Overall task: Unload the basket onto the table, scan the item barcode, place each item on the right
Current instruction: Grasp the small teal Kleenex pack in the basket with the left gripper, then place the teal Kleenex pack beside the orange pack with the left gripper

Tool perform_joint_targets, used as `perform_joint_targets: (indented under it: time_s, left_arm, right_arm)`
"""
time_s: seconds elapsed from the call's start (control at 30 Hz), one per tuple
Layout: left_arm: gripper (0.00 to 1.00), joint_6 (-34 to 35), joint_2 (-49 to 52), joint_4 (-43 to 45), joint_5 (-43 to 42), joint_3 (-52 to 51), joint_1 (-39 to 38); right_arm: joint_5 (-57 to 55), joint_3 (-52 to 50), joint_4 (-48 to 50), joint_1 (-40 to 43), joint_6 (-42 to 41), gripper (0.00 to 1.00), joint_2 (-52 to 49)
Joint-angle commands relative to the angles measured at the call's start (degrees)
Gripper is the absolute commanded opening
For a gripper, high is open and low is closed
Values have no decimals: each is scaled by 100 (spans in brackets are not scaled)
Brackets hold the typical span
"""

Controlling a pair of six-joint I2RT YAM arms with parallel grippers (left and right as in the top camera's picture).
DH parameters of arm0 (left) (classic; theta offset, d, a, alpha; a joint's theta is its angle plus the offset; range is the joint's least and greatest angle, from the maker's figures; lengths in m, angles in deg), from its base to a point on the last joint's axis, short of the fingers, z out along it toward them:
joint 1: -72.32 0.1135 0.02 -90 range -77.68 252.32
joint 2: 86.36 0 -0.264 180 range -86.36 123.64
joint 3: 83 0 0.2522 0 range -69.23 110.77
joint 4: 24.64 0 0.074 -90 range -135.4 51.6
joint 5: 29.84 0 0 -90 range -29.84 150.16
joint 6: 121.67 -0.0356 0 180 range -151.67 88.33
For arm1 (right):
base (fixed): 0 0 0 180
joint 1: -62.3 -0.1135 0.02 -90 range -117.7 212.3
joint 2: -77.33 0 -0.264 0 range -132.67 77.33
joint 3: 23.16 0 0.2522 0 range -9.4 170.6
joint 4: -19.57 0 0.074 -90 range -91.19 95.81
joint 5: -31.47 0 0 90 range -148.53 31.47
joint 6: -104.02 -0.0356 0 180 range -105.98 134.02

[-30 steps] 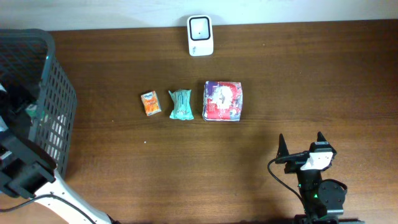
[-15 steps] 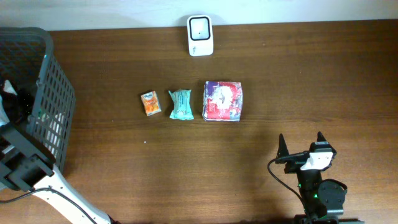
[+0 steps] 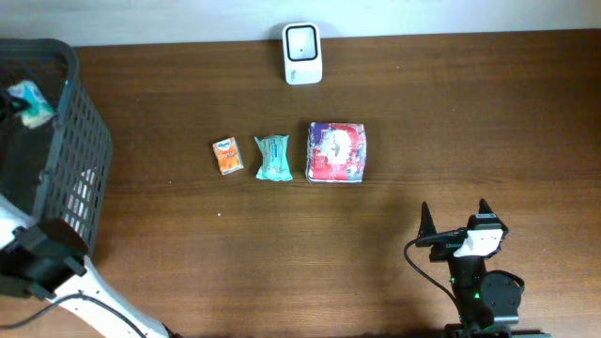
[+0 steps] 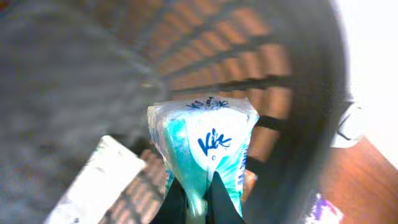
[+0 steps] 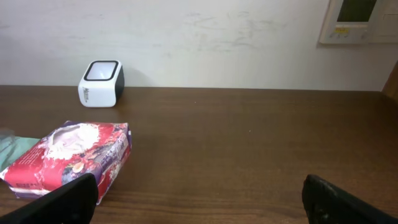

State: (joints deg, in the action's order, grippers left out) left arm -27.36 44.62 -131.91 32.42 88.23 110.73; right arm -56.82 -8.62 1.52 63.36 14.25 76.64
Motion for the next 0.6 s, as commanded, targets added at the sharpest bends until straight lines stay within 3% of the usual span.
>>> perform_joint_targets:
  time_s: [0.0, 0.13, 0.27, 0.43, 0.57]
  left_arm:
    - [0, 35, -946, 107, -1064, 166, -157]
    - [0, 39, -1600, 302, -1154, 164, -168]
    - [0, 28, -1744, -111, -1438, 151, -629]
    - [0, -286, -1742, -273, -68, -693, -2391]
    - [0, -236, -1742, 723, 879, -2133, -3823]
  right_arm:
    - [-26, -46, -17, -31, 15, 98, 33]
    - [-26, -46, -17, -31, 15, 99, 33]
    - [-26, -46, -17, -31, 15, 99, 33]
    - [-26, -46, -17, -31, 15, 99, 33]
    - [-26, -46, -17, -31, 15, 99, 33]
